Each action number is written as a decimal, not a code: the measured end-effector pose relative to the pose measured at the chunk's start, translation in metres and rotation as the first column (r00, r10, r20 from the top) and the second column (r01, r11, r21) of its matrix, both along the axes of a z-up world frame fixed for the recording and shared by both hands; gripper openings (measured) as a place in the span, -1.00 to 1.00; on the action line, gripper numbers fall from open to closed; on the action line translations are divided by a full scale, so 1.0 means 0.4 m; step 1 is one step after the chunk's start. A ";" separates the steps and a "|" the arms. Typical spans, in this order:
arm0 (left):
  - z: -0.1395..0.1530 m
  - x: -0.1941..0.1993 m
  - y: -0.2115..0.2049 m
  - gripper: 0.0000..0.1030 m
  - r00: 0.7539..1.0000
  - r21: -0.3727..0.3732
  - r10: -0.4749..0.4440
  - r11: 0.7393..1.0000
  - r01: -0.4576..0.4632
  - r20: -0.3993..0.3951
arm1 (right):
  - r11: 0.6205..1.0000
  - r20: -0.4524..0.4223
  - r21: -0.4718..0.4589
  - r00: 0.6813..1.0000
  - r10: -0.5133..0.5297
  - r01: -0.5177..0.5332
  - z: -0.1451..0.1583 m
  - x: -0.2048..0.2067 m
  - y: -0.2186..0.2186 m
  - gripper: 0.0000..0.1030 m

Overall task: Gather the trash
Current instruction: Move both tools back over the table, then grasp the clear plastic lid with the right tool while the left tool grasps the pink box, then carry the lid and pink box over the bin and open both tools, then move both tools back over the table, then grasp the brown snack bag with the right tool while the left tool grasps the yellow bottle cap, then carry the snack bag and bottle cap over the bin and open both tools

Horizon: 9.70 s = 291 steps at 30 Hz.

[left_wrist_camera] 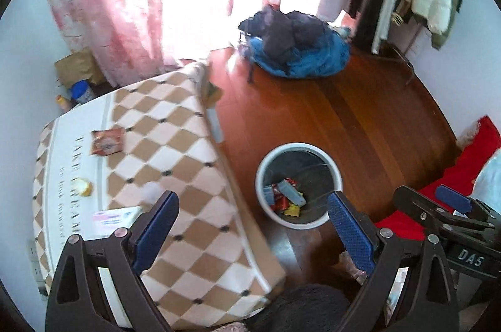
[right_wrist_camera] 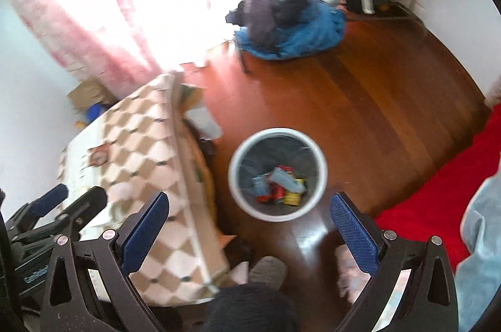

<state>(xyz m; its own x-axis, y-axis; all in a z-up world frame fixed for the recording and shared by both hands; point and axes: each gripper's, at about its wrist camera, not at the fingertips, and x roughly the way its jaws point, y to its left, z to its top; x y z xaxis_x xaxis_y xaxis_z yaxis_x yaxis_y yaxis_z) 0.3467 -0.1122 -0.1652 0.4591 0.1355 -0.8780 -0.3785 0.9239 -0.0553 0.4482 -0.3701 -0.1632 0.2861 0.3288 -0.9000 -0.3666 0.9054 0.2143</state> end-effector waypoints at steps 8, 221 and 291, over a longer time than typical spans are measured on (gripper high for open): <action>-0.120 -0.221 0.246 0.88 0.976 -0.018 0.203 0.979 -0.205 -0.084 | 0.981 -0.103 -0.004 0.976 0.191 -0.192 -0.125 -0.133 0.306 1.00; -0.456 -0.387 0.865 0.88 0.752 -0.043 0.623 0.764 -0.644 -0.214 | 0.513 -0.120 -0.243 0.551 0.826 -0.823 -0.510 -0.093 1.334 0.75; -0.385 0.349 -0.032 -0.88 0.988 -0.381 -0.111 0.922 0.061 -0.110 | 0.994 -0.238 0.036 0.967 -0.093 0.105 -0.526 0.343 -0.094 -0.01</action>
<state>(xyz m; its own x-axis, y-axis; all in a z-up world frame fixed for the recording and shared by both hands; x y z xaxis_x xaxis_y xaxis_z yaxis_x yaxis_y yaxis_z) 0.4863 -0.1251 -0.3191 0.3352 -0.2510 -0.9081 -0.3252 0.8738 -0.3615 0.5856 -0.4076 -0.3735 0.1016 0.3537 -0.9298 -0.2096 0.9213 0.3276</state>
